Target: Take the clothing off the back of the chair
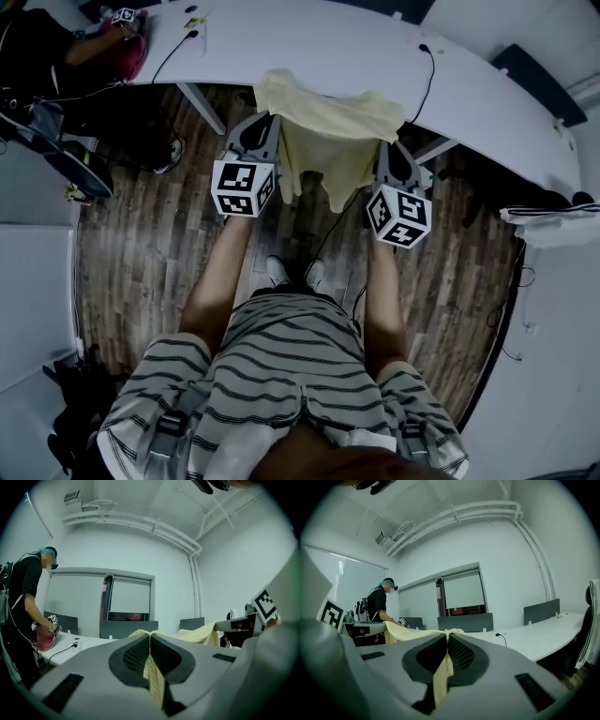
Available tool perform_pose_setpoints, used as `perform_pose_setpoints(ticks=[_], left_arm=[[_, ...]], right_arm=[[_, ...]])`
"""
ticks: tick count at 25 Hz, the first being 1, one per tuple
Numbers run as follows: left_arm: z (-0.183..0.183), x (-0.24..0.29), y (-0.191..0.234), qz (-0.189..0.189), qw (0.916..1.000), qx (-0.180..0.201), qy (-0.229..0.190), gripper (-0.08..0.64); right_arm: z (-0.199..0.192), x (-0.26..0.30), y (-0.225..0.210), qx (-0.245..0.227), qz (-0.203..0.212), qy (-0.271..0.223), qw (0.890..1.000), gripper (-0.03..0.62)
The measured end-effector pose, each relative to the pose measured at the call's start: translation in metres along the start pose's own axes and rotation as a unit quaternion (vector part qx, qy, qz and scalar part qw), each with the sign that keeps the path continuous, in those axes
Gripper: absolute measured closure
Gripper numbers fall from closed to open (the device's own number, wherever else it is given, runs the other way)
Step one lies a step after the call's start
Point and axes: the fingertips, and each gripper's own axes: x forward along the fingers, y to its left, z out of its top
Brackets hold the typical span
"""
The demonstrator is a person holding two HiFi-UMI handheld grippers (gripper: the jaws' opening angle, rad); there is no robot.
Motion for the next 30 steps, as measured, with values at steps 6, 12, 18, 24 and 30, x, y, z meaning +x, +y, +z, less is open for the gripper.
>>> perform_pose_setpoints(ticks=[6, 12, 18, 24, 30], left_arm=[[0.013, -0.010, -0.006, -0.001, 1.0000, 0.000, -0.009, 0.532], [0.025, -0.023, -0.014, -0.007, 0.9998, -0.009, -0.016, 0.532], [0.035, -0.034, -0.021, -0.009, 0.9996, -0.014, -0.022, 0.532], [0.045, -0.047, -0.026, -0.012, 0.9992, -0.022, -0.030, 0.532], [0.055, -0.061, -0.031, -0.020, 0.9984, -0.034, -0.040, 0.532]], right_arm=[[0.012, -0.009, -0.001, 0.004, -0.001, -0.010, 1.000, 0.568], [0.025, -0.020, 0.000, 0.004, 0.002, -0.021, 1.000, 0.568], [0.036, -0.032, 0.003, 0.006, 0.010, -0.031, 0.999, 0.568], [0.043, -0.044, 0.007, 0.005, 0.018, -0.035, 0.999, 0.568], [0.048, -0.055, 0.011, 0.006, 0.025, -0.039, 0.999, 0.568]])
